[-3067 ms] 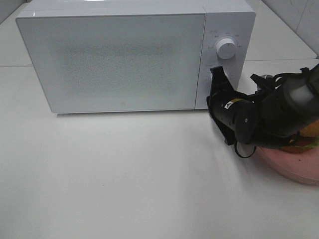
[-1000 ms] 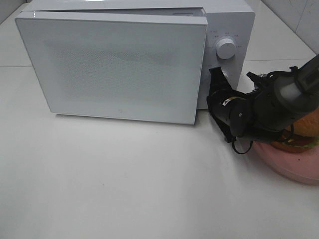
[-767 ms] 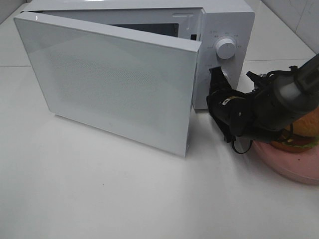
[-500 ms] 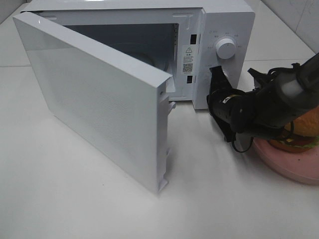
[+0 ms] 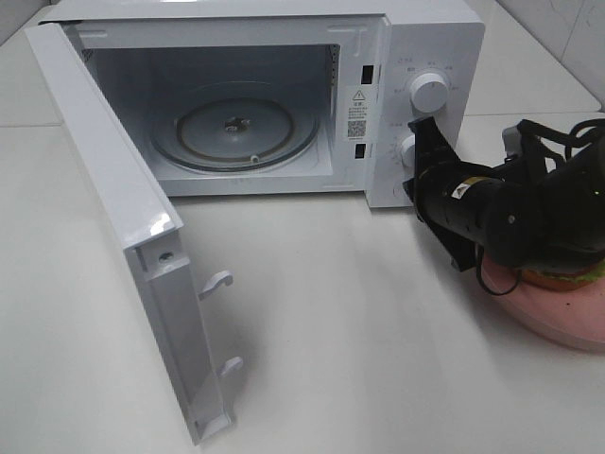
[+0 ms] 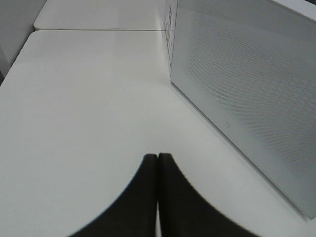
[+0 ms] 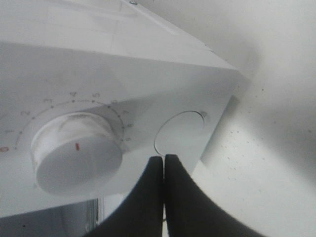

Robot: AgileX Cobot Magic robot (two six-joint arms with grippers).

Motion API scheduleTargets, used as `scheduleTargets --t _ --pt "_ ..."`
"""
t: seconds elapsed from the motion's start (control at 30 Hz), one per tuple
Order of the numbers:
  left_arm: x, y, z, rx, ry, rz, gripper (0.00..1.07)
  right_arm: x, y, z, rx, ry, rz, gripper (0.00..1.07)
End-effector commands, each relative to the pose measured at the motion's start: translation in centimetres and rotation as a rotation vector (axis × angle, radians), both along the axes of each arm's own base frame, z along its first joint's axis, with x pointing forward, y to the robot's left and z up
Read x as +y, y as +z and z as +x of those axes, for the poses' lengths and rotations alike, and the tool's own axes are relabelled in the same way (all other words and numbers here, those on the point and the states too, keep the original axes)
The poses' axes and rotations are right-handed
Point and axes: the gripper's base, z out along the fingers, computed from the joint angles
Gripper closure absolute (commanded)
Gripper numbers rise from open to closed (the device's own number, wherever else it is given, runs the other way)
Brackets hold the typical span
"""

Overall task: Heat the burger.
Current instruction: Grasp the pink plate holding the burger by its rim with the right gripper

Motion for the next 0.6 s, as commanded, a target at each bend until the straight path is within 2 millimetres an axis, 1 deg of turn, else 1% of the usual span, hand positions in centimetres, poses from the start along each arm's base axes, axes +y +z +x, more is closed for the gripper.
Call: scheduleTargets --t 0.03,0.07,0.1,0.13,0.17,0.2,0.23,0.27,0.3,0.33,0.37,0.4,0.47,0.5,0.53,0.57,0.6 --pt "0.0 0.0 -0.2 -0.027 0.004 -0.004 1.07 -0.3 0.6 -0.8 -0.005 0.027 -0.02 1.07" --pt "0.0 0.0 -0.2 -0.027 0.004 -0.004 1.07 -0.4 0.7 -1.1 -0.005 0.032 -0.028 1.07" --pt "0.0 0.0 -0.2 -0.027 0.004 -0.004 1.07 -0.4 0.9 -1.5 -0.016 0.082 -0.075 1.07" --pt "0.0 0.0 -0.2 -0.027 0.004 -0.004 1.07 -0.4 0.9 -1.5 -0.016 0.082 -0.075 1.07" --pt "0.0 0.0 -0.2 -0.027 0.004 -0.004 1.07 -0.1 1.1 -1.6 -0.041 0.161 -0.153 1.07" --pt "0.0 0.0 -0.2 -0.027 0.004 -0.004 1.07 -0.1 1.1 -1.6 -0.041 0.161 -0.153 1.07" --pt "0.0 0.0 -0.2 -0.027 0.004 -0.004 1.07 0.2 1.2 -1.6 -0.062 0.212 -0.196 1.07" --pt "0.0 0.0 -0.2 -0.027 0.004 -0.004 1.07 0.7 1.2 -1.7 -0.092 0.304 -0.269 1.07" --pt "0.0 0.0 -0.2 -0.027 0.004 -0.004 1.07 0.7 1.2 -1.7 -0.092 0.304 -0.269 1.07" --pt "0.0 0.0 -0.2 -0.027 0.004 -0.004 1.07 0.9 1.2 -1.8 -0.109 0.353 -0.31 1.07" --pt "0.0 0.0 -0.2 -0.027 0.004 -0.004 1.07 1.3 1.2 -1.9 -0.141 0.438 -0.386 1.07" --pt "0.0 0.0 -0.2 -0.027 0.004 -0.004 1.07 1.3 1.2 -1.9 -0.141 0.438 -0.386 1.07" --pt "0.0 0.0 -0.2 -0.027 0.004 -0.004 1.07 1.8 1.2 -2.1 -0.196 0.558 -0.513 1.07" --pt "0.0 0.0 -0.2 -0.027 0.004 -0.004 1.07 1.8 1.2 -2.1 -0.196 0.558 -0.513 1.07" --pt "0.0 0.0 -0.2 -0.027 0.004 -0.004 1.07 2.1 1.2 -2.3 -0.241 0.641 -0.612 1.07" --pt "0.0 0.0 -0.2 -0.027 0.004 -0.004 1.07 2.2 1.2 -2.4 -0.265 0.684 -0.663 1.06" --pt "0.0 0.0 -0.2 -0.027 0.004 -0.004 1.07 2.2 1.2 -2.4 -0.265 0.684 -0.663 1.06"
